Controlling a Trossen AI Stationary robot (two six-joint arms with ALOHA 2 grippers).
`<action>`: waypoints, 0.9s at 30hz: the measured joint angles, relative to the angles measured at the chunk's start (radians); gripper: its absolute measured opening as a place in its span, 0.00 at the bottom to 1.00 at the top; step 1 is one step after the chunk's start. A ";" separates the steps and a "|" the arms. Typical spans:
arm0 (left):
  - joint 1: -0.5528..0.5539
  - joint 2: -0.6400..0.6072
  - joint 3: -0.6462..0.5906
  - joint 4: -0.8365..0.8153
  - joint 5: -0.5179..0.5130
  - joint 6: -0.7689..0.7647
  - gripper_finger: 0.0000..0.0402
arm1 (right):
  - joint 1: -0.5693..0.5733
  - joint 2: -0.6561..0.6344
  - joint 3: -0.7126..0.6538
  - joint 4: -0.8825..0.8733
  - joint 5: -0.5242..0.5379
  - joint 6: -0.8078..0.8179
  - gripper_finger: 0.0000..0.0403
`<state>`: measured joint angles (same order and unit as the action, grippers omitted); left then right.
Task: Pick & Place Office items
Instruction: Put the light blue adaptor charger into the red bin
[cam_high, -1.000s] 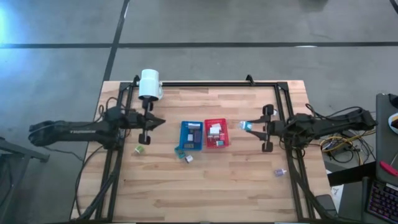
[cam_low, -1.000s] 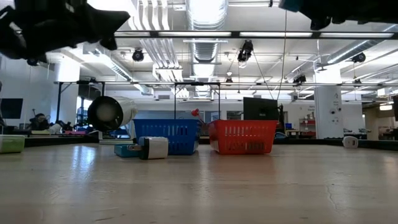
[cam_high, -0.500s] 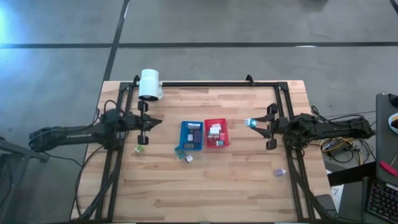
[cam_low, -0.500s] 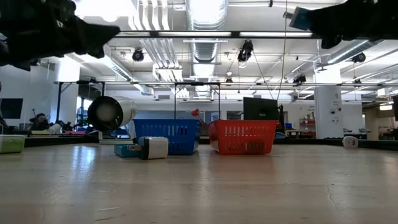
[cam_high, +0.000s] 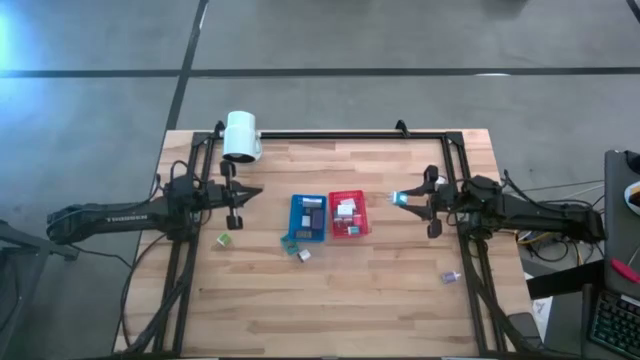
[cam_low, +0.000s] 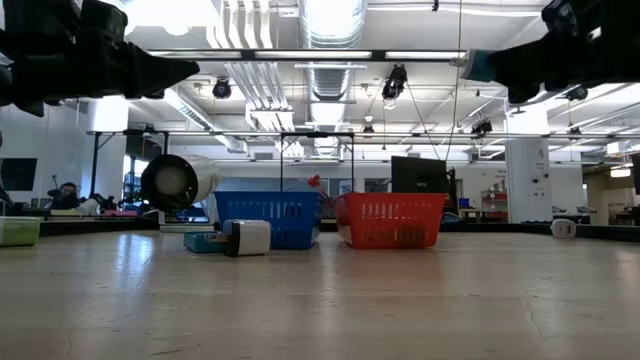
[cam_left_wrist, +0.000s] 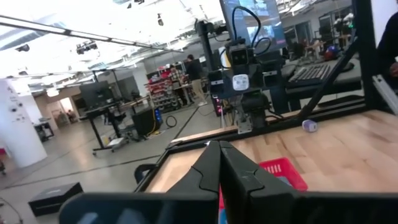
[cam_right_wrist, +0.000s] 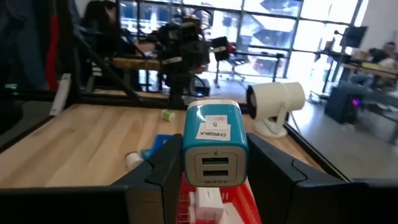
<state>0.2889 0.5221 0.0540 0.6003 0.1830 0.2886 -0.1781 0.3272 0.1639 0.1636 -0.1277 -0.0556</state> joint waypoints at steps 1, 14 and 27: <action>0.000 0.000 0.000 0.000 -0.006 0.005 0.02 | -0.013 0.000 -0.005 0.011 -0.023 0.000 0.34; 0.000 0.000 -0.002 -0.003 -0.034 0.007 0.02 | -0.091 -0.022 -0.026 0.006 -0.068 0.027 0.34; 0.000 0.000 -0.002 -0.003 -0.035 0.008 0.03 | -0.070 0.189 0.054 0.003 -0.015 0.073 0.34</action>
<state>0.2886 0.5221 0.0517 0.5976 0.1478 0.2962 -0.2486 0.5162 0.2184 0.1669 -0.1432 0.0177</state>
